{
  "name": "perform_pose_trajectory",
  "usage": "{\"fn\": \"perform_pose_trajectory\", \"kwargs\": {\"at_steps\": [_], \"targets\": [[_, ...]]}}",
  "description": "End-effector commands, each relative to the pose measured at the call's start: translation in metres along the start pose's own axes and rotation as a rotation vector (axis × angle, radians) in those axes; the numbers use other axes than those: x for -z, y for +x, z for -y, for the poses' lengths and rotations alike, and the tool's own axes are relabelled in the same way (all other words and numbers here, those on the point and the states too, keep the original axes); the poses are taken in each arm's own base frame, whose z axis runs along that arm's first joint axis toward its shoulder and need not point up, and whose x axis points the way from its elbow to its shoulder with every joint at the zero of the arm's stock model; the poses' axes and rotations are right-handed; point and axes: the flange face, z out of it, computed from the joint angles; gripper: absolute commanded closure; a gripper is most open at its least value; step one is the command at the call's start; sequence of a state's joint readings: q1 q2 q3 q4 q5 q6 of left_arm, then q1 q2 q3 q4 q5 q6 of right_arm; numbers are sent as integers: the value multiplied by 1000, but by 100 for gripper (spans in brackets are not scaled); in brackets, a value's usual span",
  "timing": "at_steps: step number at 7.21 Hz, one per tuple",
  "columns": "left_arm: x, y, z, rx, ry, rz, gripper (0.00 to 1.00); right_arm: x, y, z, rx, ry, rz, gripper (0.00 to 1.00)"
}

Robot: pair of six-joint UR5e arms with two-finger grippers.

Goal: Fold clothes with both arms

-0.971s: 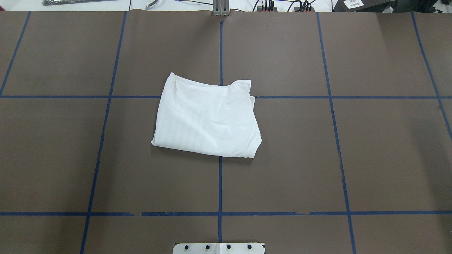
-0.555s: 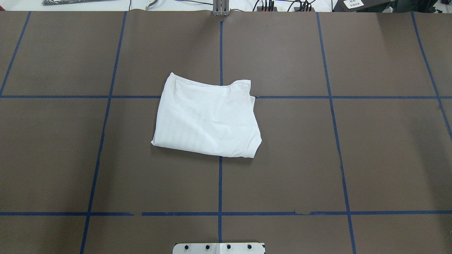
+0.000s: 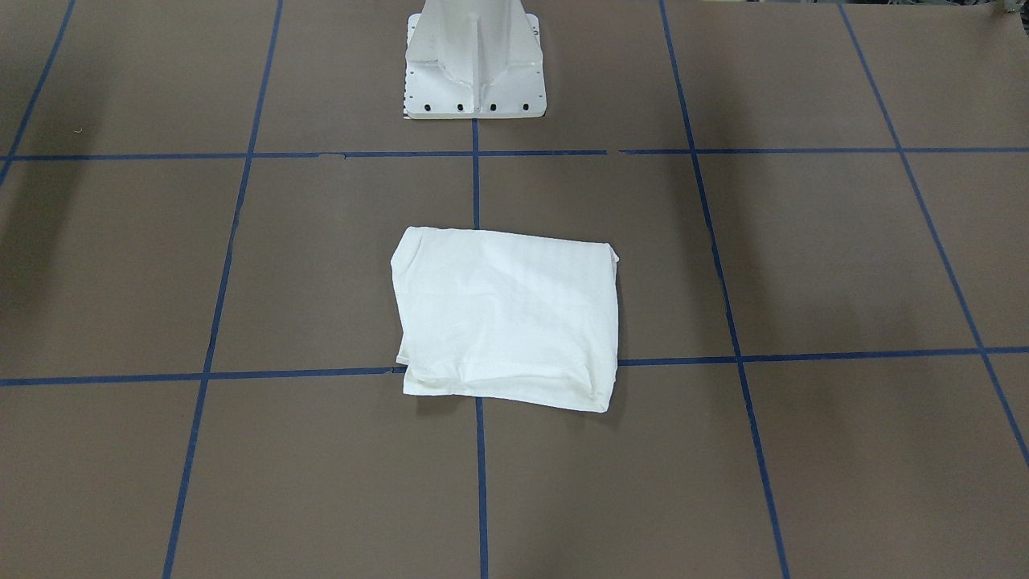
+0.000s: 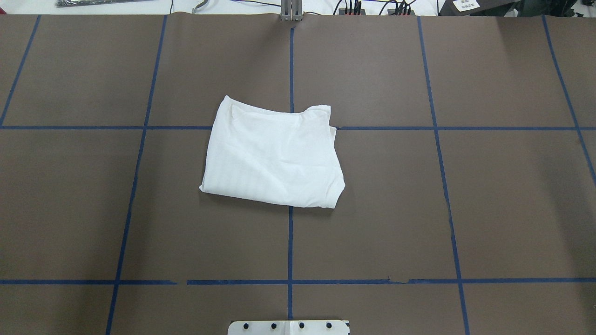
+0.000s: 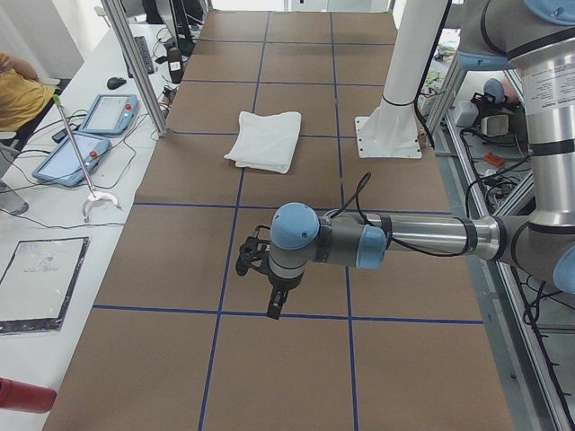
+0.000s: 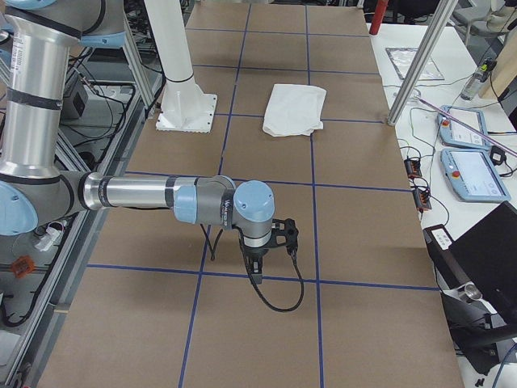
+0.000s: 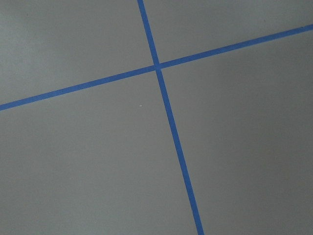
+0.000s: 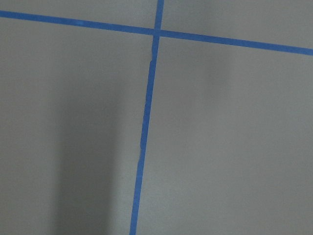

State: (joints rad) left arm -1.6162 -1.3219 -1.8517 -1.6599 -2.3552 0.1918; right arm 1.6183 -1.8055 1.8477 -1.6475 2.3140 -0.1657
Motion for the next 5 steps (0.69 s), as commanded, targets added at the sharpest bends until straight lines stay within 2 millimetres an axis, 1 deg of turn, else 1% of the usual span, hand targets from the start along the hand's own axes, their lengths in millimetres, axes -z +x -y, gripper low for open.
{"fn": "perform_pose_trajectory", "kwargs": {"at_steps": [1, 5], "targets": [[0, -1, -1, 3, -2, 0, 0, 0, 0, 0, 0, 0, 1, 0], [-2, -2, -3, 5, -6, 1, 0, 1, -1, 1, -9, 2, 2, 0]]}}
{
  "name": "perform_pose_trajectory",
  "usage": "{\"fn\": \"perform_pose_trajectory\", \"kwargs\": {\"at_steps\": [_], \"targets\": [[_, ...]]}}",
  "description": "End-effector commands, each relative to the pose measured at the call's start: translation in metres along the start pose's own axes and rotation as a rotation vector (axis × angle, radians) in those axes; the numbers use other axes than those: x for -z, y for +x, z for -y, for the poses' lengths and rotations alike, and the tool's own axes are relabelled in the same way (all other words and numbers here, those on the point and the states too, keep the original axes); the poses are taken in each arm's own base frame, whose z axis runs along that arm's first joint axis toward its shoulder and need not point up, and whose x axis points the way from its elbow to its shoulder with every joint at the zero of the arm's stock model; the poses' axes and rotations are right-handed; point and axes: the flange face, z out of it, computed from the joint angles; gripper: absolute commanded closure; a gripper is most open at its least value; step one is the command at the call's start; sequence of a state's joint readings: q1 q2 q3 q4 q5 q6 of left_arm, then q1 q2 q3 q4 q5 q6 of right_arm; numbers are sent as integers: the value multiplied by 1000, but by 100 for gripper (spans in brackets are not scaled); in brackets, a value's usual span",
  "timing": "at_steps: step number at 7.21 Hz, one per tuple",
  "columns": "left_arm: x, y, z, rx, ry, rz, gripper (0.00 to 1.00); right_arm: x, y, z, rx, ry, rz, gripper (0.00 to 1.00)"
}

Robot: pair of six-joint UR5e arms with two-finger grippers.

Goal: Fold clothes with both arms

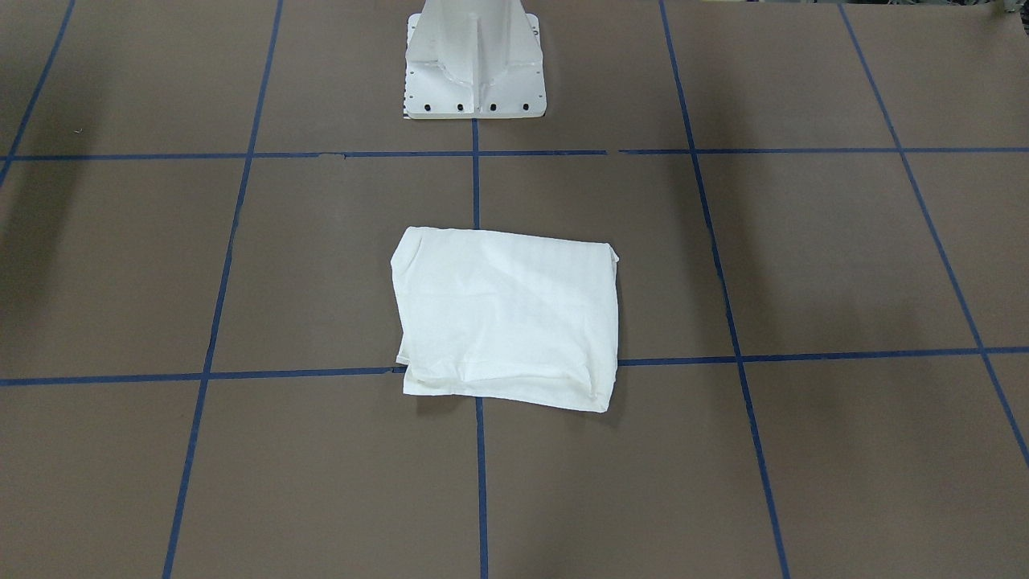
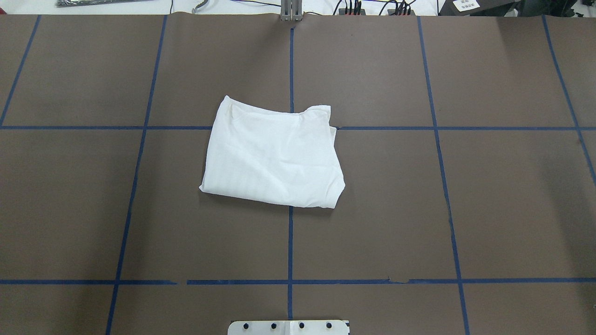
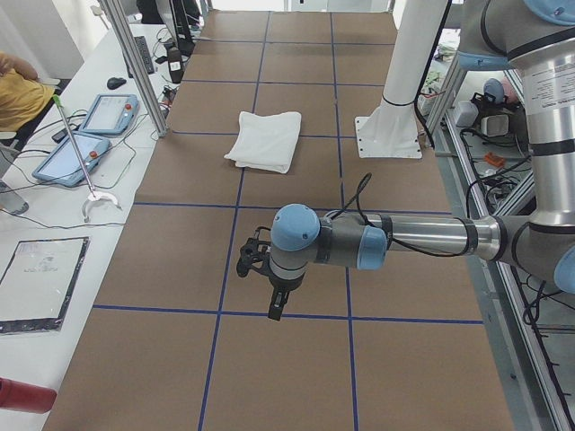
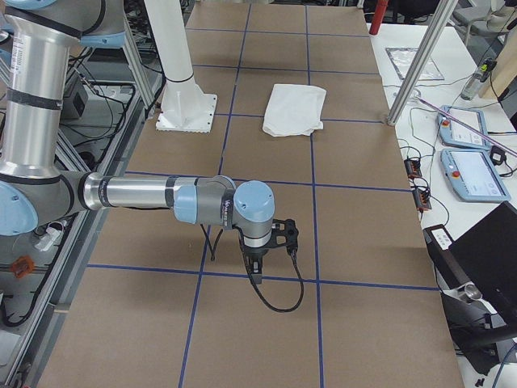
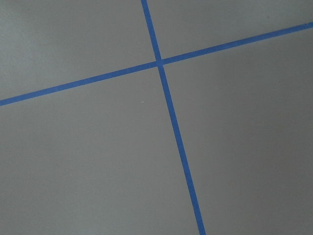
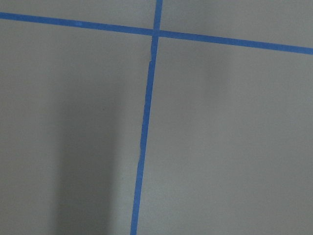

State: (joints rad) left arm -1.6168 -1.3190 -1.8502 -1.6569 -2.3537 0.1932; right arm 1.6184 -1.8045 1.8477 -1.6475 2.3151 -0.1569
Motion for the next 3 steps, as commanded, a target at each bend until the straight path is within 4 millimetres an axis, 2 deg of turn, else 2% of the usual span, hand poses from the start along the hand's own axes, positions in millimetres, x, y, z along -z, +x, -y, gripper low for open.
{"fn": "perform_pose_trajectory", "kwargs": {"at_steps": [1, 3], "targets": [[0, 0, -1, 1, -2, 2, 0, 0, 0, 0, -5, 0, 1, 0], [-1, -1, -1, 2, -4, 1, 0, 0, -1, 2, -5, 1, 9, 0]]}}
